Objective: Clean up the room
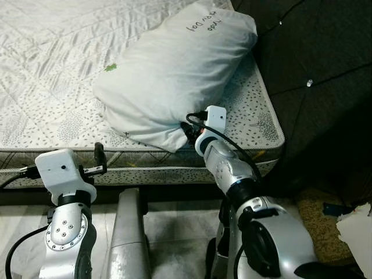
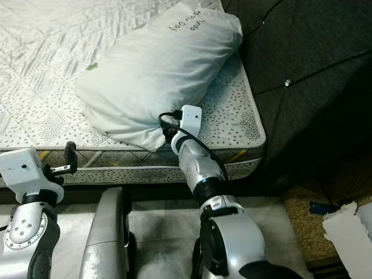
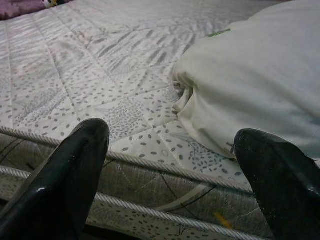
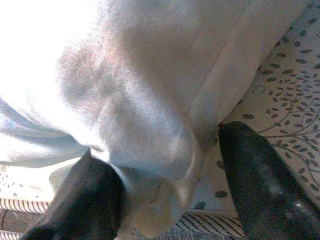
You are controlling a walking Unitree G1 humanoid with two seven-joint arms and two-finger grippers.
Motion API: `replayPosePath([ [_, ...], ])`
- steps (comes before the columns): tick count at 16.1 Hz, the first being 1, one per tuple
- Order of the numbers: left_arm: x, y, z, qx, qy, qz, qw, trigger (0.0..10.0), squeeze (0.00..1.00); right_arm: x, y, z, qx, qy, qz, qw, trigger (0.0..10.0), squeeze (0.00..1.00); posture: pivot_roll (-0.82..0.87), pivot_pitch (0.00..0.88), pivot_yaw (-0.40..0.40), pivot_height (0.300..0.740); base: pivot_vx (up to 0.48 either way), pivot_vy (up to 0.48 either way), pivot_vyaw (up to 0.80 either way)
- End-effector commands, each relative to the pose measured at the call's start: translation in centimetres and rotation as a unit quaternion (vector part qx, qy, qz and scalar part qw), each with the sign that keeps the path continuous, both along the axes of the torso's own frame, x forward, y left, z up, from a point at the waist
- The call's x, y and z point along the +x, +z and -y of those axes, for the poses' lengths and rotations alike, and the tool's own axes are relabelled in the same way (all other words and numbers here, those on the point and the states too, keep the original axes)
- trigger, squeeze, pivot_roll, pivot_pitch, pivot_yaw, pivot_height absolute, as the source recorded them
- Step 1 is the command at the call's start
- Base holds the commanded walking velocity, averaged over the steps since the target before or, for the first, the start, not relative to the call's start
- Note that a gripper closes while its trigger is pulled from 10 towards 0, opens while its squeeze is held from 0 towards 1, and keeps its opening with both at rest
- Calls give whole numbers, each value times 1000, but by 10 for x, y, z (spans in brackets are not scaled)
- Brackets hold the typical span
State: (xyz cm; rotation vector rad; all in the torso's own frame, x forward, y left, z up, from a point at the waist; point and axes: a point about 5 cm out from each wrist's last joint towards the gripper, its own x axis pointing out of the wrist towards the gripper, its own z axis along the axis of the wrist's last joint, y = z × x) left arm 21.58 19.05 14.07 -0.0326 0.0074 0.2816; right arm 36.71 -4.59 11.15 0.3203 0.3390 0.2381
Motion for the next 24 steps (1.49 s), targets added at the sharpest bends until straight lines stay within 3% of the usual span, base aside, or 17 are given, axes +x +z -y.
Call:
replayPosePath([
  [1, 1, -1, -1, -4, 0, 1, 1000, 10000, 0, 6, 20, -14, 20, -4, 27, 999, 0, 0, 245, 120, -24, 516, 0, 0, 0],
  [5, -4, -13, 12, -65, -65, -21, 996, 10000, 0, 7, 20, -14, 23, -11, 31, 999, 0, 0, 243, 119, -21, 516, 0, 0, 0],
  [7, -4, -17, 17, -75, -81, -35, 993, 10000, 0, 6, 21, -16, 25, -9, 33, 999, 0, 0, 244, 120, -22, 516, 0, 0, 0],
  [15, -3, -17, 22, -75, -110, -39, 990, 10000, 0, 12, 26, -9, 26, -29, 50, 998, 0, 0, 244, 113, -16, 516, 0, 0, 0],
  [16, -3, -17, 22, -73, -111, -39, 990, 10000, 0, 15, 31, -2, 21, -46, 62, 997, 0, 0, 244, 110, -14, 516, 0, 0, 0],
  [19, 0, -16, 22, -64, -115, -35, 991, 10000, 0, 32, 55, 47, -10, -138, 113, 984, 0, 0, 242, 102, -10, 516, 0, 0, 0],
  [20, 1, -15, 21, -61, -114, -34, 991, 10000, 0, 37, 63, 72, -26, -174, 125, 976, 0, 0, 240, 100, -10, 516, 0, 0, 0],
  [24, 2, -16, 21, -54, -109, -33, 992, 10000, 0, 39, 76, 142, -79, -250, 144, 954, 0, 0, 230, 95, -12, 516, 0, 0, 0],
])
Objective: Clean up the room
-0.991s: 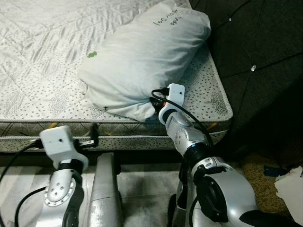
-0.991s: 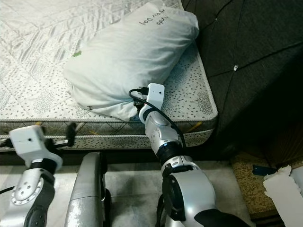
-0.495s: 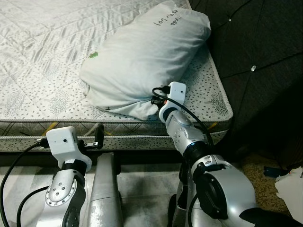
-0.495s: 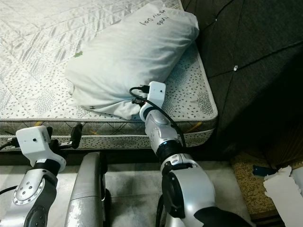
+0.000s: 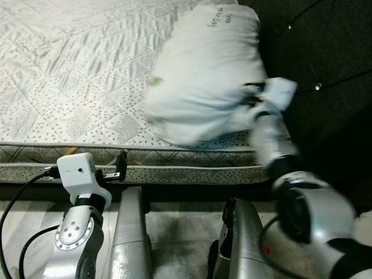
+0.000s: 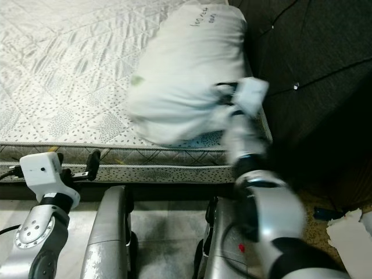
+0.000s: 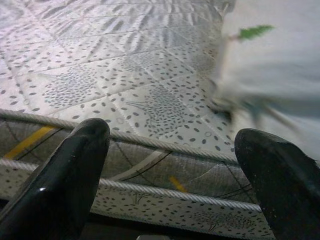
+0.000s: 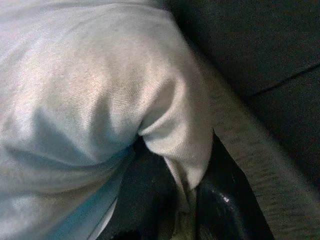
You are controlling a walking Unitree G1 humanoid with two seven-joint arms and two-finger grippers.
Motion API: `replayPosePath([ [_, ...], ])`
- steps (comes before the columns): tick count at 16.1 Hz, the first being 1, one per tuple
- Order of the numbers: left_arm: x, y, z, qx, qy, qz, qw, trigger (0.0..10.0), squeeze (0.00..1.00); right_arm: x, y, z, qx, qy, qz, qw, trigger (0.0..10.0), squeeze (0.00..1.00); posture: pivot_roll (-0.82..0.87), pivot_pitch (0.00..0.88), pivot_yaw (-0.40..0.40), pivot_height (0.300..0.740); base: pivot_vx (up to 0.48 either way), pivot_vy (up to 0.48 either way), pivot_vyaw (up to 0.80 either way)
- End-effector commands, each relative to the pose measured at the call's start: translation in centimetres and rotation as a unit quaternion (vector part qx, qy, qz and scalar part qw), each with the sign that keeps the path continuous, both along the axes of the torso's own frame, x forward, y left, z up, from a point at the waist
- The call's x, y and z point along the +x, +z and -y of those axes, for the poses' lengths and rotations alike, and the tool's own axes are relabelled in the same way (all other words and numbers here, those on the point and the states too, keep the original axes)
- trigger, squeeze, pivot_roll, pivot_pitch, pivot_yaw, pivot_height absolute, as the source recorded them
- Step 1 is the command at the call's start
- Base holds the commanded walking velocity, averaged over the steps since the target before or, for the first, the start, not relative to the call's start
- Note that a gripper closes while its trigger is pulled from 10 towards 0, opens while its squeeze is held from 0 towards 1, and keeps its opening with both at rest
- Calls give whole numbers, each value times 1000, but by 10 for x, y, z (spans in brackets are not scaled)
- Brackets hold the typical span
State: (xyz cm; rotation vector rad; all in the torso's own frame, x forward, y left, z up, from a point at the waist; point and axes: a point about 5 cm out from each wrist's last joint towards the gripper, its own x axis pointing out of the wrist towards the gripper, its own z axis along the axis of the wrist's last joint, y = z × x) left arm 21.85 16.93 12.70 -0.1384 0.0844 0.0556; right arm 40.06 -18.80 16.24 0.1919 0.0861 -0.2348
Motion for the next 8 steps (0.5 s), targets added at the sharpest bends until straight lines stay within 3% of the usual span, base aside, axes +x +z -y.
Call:
replayPosePath([
  [1, 0, -2, -1, 6, 6, -1, 1000, 10000, 0, 2, 29, 28, -26, -38, 55, 997, 0, 0, 225, 93, -12, 516, 0, 0, 0],
  [3, 1, -2, -1, 9, 7, 0, 1000, 10000, 0, -7, 28, 63, -66, -69, 51, 994, 0, 0, 203, 85, -11, 516, 0, 0, 0],
  [5, 5, -2, -1, 12, 7, 4, 1000, 10000, 0, -21, 12, 80, -113, -62, 43, 991, 0, 0, 182, 85, -6, 516, 0, 0, 0],
  [7, 7, -2, 0, 13, 5, 4, 1000, 10000, 0, -30, -5, 78, -118, -50, 32, 991, 0, 0, 173, 88, -4, 516, 0, 0, 0],
  [8, 6, -4, 1, 14, 2, 3, 1000, 10000, 0, -42, -27, 66, -118, -30, 19, 992, 0, 0, 168, 91, 0, 516, 0, 0, 0],
])
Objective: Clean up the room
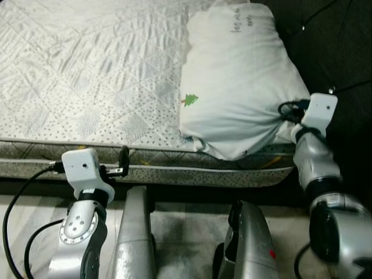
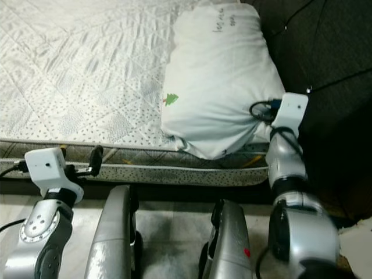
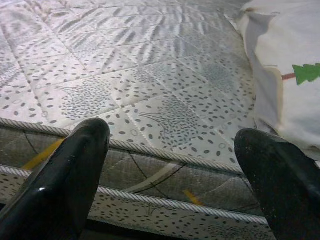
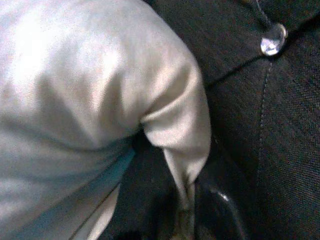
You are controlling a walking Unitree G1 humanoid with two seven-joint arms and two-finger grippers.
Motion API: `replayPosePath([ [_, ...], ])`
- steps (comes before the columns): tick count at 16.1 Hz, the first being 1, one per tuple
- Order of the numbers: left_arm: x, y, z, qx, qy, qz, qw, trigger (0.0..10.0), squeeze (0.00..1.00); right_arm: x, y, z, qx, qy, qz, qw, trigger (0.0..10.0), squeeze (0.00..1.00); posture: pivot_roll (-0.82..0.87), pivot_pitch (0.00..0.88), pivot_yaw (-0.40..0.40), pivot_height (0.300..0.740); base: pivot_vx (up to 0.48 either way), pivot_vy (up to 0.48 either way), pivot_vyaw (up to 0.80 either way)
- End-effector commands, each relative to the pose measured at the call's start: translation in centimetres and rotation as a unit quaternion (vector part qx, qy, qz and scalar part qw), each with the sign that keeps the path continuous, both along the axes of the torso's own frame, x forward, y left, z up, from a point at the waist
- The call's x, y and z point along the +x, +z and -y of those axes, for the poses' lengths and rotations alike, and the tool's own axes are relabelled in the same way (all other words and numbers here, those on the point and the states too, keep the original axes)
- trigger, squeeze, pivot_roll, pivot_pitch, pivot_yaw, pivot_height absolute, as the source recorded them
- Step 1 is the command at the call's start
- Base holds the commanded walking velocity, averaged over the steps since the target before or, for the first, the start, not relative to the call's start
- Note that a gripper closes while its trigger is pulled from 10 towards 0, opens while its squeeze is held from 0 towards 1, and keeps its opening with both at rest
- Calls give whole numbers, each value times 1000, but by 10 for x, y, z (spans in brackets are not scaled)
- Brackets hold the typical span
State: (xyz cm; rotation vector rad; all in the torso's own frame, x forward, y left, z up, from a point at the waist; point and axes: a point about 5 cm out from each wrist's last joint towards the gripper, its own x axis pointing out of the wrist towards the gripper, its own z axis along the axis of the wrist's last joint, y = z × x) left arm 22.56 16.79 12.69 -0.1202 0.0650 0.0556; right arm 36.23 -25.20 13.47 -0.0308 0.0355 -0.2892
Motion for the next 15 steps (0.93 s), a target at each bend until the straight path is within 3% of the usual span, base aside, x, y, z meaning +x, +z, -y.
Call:
replayPosePath([
  [1, -2, -4, 0, 5, 2, -7, 1000, 10000, 0, -8, -6, -3, -2, 0, 6, 1000, 0, 0, 168, 91, 1, 516, 0, 0, 0],
  [4, -2, -5, -1, 7, 2, -8, 1000, 10000, 0, -17, -18, -17, 13, 12, -4, 1000, 0, 0, 169, 91, 1, 516, 0, 0, 0],
  [5, -1, -5, -1, 10, 4, -8, 1000, 10000, 0, -25, -26, -35, 25, 37, -6, 999, 0, 0, 170, 88, -1, 516, 0, 0, 0],
  [7, 0, -5, -2, 13, 7, -5, 1000, 10000, 0, -28, -30, -50, 31, 61, -17, 998, 0, 0, 171, 85, -4, 516, 0, 0, 0],
  [9, 1, -4, -1, 13, 9, -4, 1000, 10000, 0, -16, -18, -42, 28, 48, -8, 998, 0, 0, 173, 83, -4, 516, 0, 0, 0],
  [10, 1, -4, -1, 14, 9, -3, 1000, 10000, 0, -9, -9, -32, 23, 32, -1, 999, 0, 0, 175, 78, -8, 516, 0, 0, 0],
  [11, 1, -4, -3, 15, 13, -1, 1000, 10000, 0, -1, 7, -10, 24, -4, 8, 1000, 0, 0, 177, 75, -10, 516, 0, 0, 0],
  [14, 1, -5, -4, 16, 19, -1, 1000, 10000, 0, 2, 30, 25, 26, -62, 18, 998, 0, 0, 173, 79, -14, 516, 0, 0, 0],
  [15, 1, -5, -4, 16, 19, -1, 1000, 10000, 0, 2, 32, 28, 26, -67, 20, 997, 0, 0, 173, 79, -14, 516, 0, 0, 0],
])
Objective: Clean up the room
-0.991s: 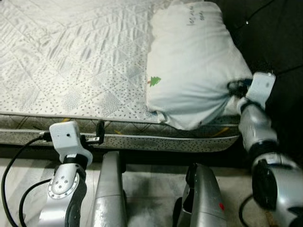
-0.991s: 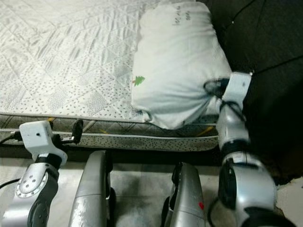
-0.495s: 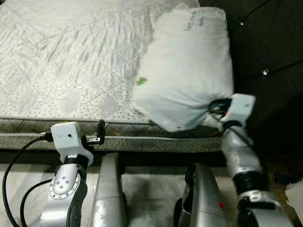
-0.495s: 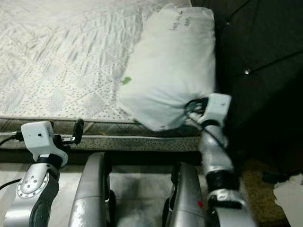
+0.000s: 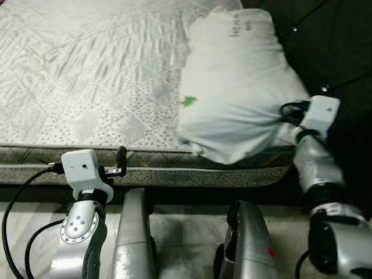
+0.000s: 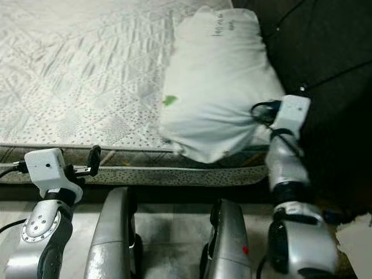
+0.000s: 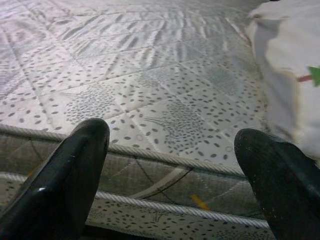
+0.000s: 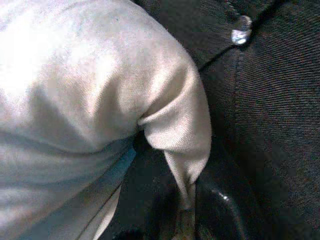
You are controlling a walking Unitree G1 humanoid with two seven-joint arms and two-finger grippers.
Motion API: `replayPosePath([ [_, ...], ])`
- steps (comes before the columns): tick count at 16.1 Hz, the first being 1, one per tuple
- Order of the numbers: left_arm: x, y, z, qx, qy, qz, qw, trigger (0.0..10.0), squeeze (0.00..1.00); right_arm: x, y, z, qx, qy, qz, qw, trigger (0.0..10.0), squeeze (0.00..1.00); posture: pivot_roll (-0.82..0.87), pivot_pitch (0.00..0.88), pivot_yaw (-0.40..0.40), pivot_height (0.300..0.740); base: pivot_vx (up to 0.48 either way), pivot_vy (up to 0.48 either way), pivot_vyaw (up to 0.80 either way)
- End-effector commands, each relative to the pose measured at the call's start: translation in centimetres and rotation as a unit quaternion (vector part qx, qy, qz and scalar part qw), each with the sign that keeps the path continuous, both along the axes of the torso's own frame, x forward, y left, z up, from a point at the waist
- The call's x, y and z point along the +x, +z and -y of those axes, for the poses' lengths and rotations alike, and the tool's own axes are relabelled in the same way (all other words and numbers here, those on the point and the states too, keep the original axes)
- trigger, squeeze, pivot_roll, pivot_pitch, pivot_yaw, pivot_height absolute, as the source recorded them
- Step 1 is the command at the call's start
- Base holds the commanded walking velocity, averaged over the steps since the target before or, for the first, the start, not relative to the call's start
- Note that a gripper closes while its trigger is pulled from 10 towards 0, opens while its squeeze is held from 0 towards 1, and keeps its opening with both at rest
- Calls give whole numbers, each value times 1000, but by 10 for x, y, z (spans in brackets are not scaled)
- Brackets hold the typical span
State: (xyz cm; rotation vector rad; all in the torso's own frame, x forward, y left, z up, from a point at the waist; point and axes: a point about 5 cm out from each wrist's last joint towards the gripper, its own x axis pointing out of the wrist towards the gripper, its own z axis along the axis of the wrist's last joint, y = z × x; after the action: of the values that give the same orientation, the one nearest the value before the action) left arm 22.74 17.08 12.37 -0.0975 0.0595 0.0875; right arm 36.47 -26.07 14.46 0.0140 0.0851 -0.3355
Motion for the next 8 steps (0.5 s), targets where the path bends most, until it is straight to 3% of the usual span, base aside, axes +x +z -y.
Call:
replayPosePath([
  [1, -1, -2, 0, 4, 3, -3, 1000, 10000, 0, 0, 23, 23, 0, -49, 40, 998, 0, 0, 170, 78, -12, 516, 0, 0, 0],
  [3, 0, -4, 1, 3, 1, -4, 1000, 10000, 0, 0, 25, 25, -16, -49, 47, 998, 0, 0, 165, 71, -10, 516, 0, 0, 0],
  [5, 4, -3, 1, 2, 2, 2, 1000, 10000, 0, -1, 15, 5, -23, -16, 46, 999, 0, 0, 152, 55, -9, 516, 0, 0, 0],
  [6, 8, -2, 2, 0, 1, 8, 1000, 10000, 0, -3, 6, -9, -19, 2, 42, 999, 2784, 0, 143, 38, -9, 516, 0, 0, 0],
  [7, 11, -1, 4, -1, 0, 15, 1000, 10000, 0, -7, -3, -21, -20, 17, 34, 999, 10000, 0, 136, 24, -11, 516, 0, 0, 0],
  [8, 15, 1, 5, -2, 0, 19, 1000, 10000, 0, -10, -11, -34, -15, 40, 27, 999, 10000, 0, 130, 14, -11, 516, 0, 0, 0],
])
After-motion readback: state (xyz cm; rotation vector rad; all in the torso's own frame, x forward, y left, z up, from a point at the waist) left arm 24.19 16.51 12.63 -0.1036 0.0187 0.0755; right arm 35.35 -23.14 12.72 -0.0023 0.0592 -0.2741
